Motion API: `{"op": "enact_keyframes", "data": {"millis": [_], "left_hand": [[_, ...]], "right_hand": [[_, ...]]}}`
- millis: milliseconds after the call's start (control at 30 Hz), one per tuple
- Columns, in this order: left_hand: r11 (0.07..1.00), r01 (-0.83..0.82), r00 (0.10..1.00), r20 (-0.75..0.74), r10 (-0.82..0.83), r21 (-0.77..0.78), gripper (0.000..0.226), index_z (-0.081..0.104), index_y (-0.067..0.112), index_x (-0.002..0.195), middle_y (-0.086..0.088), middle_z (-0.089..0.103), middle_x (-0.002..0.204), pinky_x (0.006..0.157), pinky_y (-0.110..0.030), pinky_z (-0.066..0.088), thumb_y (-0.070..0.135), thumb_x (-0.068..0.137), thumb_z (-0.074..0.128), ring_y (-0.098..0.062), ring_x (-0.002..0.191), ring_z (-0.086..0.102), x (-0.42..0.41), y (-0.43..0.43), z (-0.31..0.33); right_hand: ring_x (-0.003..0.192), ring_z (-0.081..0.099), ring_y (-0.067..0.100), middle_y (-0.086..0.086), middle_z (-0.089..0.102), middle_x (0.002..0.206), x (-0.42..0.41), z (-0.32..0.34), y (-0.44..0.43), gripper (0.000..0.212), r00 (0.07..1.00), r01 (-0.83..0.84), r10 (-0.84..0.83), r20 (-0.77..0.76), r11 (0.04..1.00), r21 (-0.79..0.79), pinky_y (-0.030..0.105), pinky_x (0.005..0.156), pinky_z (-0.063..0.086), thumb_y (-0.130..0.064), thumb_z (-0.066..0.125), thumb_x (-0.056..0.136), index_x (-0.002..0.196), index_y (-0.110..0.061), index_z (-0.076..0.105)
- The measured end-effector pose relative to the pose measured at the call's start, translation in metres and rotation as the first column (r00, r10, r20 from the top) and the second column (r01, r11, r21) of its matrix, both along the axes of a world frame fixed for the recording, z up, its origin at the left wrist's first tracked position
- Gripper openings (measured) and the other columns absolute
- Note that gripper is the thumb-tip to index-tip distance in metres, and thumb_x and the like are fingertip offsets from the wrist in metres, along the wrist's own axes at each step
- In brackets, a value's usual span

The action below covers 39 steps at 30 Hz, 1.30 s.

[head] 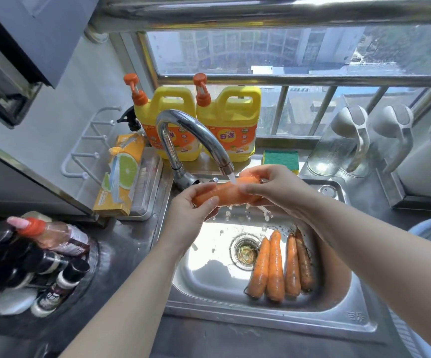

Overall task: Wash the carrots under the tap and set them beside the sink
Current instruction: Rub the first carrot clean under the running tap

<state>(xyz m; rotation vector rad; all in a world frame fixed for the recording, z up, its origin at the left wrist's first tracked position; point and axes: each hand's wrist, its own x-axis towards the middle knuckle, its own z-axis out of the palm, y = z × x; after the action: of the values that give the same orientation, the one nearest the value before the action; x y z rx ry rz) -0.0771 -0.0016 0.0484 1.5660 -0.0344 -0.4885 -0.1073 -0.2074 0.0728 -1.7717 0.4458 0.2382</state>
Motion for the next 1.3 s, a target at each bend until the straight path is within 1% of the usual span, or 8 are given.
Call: {"op": "enact_keyframes", "data": {"millis": [400,500,733,867,1000,1067,1167,1300], "left_hand": [[1.0,0.011,0.998,-0.065,-0.012,-0.018,0.023,0.067,0.015,0.117,-0.014,0.073,0.112,0.082,-0.034,0.062,0.008,0.095,0.066,-0.031,0.092,0.075,0.004,-0.005,0.006],[1.0,0.013,0.996,-0.09,-0.014,-0.021,0.018,0.068,0.021,0.109,-0.016,0.073,0.112,0.08,-0.034,0.063,0.009,0.097,0.064,-0.03,0.09,0.076,0.006,-0.002,0.006],[0.999,0.016,0.995,-0.102,-0.019,-0.034,0.018,0.069,0.022,0.11,-0.015,0.073,0.112,0.083,-0.036,0.062,0.012,0.095,0.066,-0.029,0.092,0.076,0.004,-0.003,0.004],[0.997,-0.029,0.986,-0.167,0.017,-0.068,0.017,0.068,0.021,0.108,-0.016,0.071,0.113,0.077,-0.03,0.062,0.009,0.097,0.063,-0.03,0.09,0.076,0.005,0.003,0.003],[0.998,0.008,0.984,-0.175,-0.019,-0.063,0.02,0.067,0.022,0.11,-0.014,0.068,0.117,0.084,-0.033,0.061,0.009,0.096,0.064,-0.03,0.096,0.075,0.001,0.001,-0.003],[0.998,0.058,0.984,-0.164,-0.062,-0.03,0.023,0.065,0.021,0.115,-0.013,0.069,0.118,0.088,-0.037,0.06,0.011,0.095,0.067,-0.028,0.097,0.075,0.0,0.002,-0.005],[0.976,0.148,0.988,-0.067,-0.139,0.161,0.028,0.066,0.024,0.118,-0.007,0.07,0.116,0.089,-0.041,0.06,0.026,0.091,0.074,-0.026,0.099,0.072,0.006,0.008,-0.004],[0.841,0.296,0.931,0.062,-0.361,0.454,0.032,0.064,0.028,0.123,0.008,0.071,0.111,0.078,-0.024,0.054,0.041,0.094,0.067,-0.007,0.098,0.067,0.005,0.0,-0.001]], "right_hand": [[0.079,0.067,0.004,-0.01,0.072,0.091,-0.004,-0.01,0.014,0.053,0.983,-0.022,0.088,0.16,0.926,-0.376,0.023,0.071,0.054,-0.044,0.091,0.065,0.11,-0.024,0.07],[0.076,0.07,0.013,-0.001,0.075,0.087,-0.005,-0.008,0.006,0.041,0.986,-0.088,0.126,0.111,0.951,-0.297,0.038,0.075,0.059,-0.037,0.089,0.072,0.105,-0.019,0.072],[0.088,0.07,0.014,-0.001,0.071,0.098,-0.004,-0.011,0.015,0.062,0.993,0.065,-0.038,0.108,0.966,-0.252,0.032,0.078,0.059,-0.046,0.091,0.064,0.112,-0.018,0.062],[0.094,0.073,0.035,0.018,0.074,0.105,-0.003,-0.006,0.0,0.036,0.999,0.017,-0.02,0.027,0.997,0.08,0.044,0.084,0.062,-0.017,0.084,0.081,0.112,-0.008,0.07],[0.089,0.074,0.02,0.006,0.075,0.099,-0.002,-0.01,0.009,0.05,0.999,0.022,-0.017,0.046,0.993,-0.119,0.038,0.082,0.062,-0.033,0.09,0.071,0.113,-0.014,0.07],[0.084,0.073,0.017,0.001,0.075,0.092,-0.003,-0.012,0.012,0.052,0.998,0.02,-0.007,0.064,0.977,-0.21,0.034,0.077,0.06,-0.042,0.092,0.065,0.106,-0.018,0.071],[0.087,0.074,0.02,0.007,0.074,0.1,-0.004,-0.008,0.004,0.052,1.0,0.017,-0.017,0.012,1.0,-0.004,0.032,0.076,0.062,-0.026,0.088,0.076,0.123,-0.012,0.068],[0.083,0.075,0.021,0.015,0.074,0.101,-0.008,-0.005,0.002,0.04,0.998,-0.059,0.06,-0.005,0.992,0.109,0.028,0.074,0.061,-0.007,0.078,0.085,0.123,-0.001,0.066]]}}
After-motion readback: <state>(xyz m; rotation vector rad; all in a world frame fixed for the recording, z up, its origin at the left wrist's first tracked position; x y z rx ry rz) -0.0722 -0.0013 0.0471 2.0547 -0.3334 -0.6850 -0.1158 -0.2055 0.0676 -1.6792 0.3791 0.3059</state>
